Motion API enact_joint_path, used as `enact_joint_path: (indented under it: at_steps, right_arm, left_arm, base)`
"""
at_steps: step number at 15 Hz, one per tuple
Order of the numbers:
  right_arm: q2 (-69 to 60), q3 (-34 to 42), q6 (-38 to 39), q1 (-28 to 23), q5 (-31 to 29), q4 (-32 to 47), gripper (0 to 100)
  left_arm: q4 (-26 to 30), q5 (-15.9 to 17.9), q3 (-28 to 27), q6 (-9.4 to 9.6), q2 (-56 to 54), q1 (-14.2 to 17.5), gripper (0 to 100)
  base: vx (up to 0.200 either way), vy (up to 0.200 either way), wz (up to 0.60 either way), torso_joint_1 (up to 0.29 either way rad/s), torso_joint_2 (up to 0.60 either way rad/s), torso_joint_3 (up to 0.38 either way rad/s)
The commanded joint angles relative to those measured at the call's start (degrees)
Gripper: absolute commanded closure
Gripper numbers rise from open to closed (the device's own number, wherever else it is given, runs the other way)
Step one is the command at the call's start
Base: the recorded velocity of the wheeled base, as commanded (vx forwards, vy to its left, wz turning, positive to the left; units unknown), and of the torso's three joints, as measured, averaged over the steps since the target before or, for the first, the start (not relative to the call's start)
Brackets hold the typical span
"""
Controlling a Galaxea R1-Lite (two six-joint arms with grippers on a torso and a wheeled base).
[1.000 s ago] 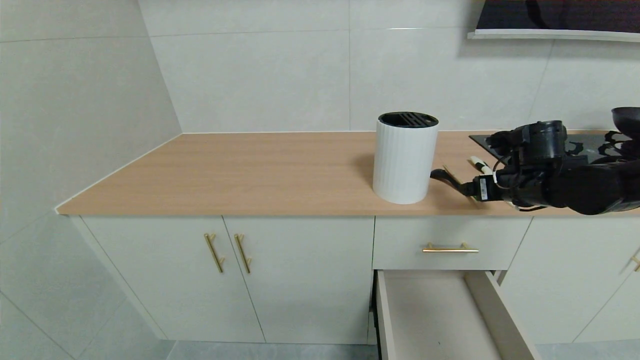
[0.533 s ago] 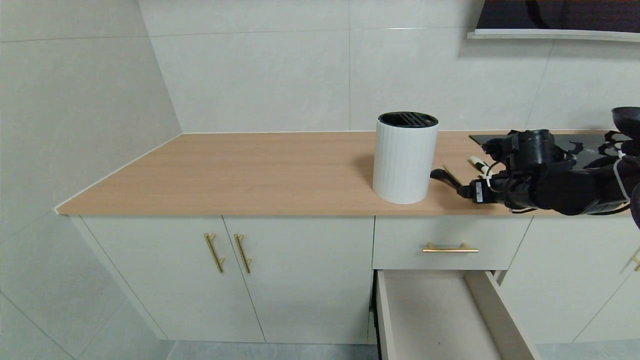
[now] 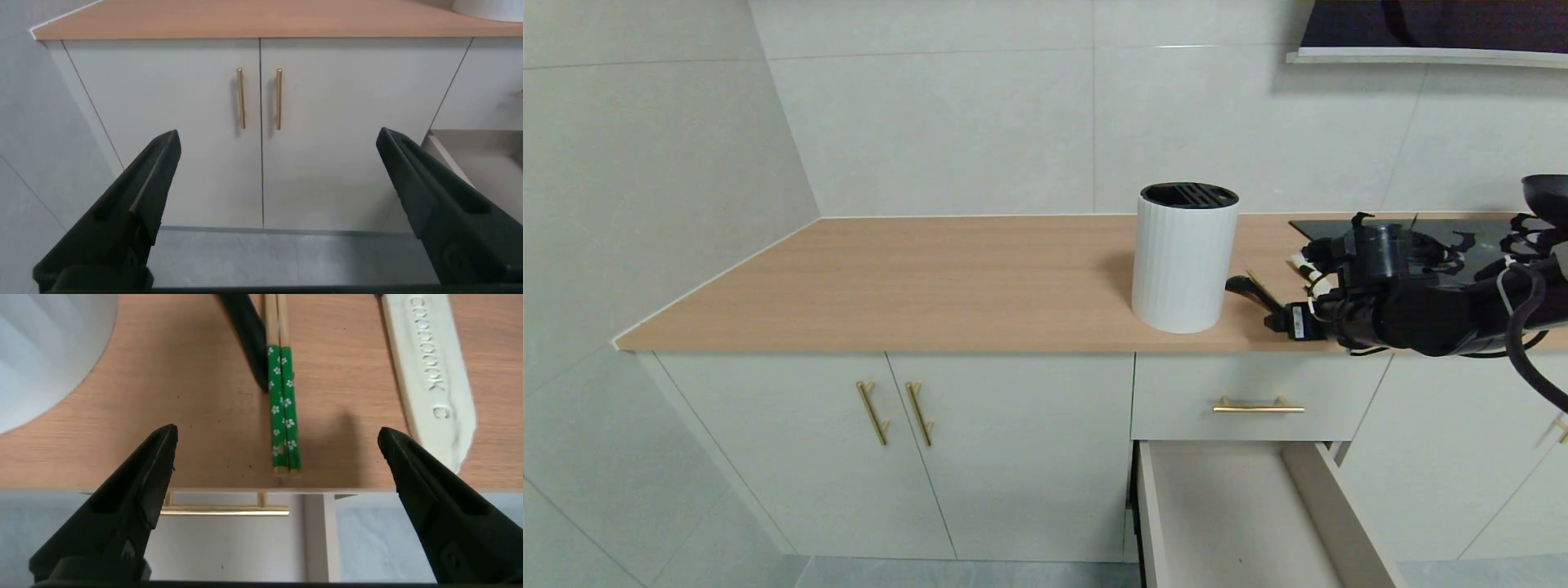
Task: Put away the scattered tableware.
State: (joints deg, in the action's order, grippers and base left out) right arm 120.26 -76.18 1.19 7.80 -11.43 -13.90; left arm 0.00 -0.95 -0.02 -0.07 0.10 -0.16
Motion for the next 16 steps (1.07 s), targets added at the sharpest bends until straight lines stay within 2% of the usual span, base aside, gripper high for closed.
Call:
enact_joint_path:
  at_steps: [1,2,3,12,16]
  right_arm:
    - [0.6,-0.5,0.2,0.0,-0.1,0.1,0]
    - [0.6,-0.5,0.3,0.0,-0.1,0.1,0]
    - [0.9,-0.5,0.3,0.0,-0.1,0.1,100]
    - [1.4,-1.7,1.7,-0.4,-0.8,0.2,100]
    - [-4.2,-0.1,2.0,-0.4,-0.9,1.2,100]
  left_arm:
    - [0.0,0.0,0.0,-0.01,0.1,0.0,0]
    - [0.0,0.0,0.0,-0.01,0.1,0.0,0]
    - [0.0,0.0,0.0,-0.01,0.1,0.0,0]
    - [0.0,0.0,0.0,-0.01,0.1,0.0,0]
    - [0.0,0.0,0.0,-0.01,0.1,0.0,0]
  base:
    - [0.000,0.000,0.00,0.000,0.00,0.000]
    - [0.000,0.000,0.00,0.000,0.00,0.000]
    - [0.000,0.000,0.00,0.000,0.00,0.000]
    - [0.000,0.000,0.00,0.000,0.00,0.000]
    - [0.000,0.000,0.00,0.000,0.00,0.000]
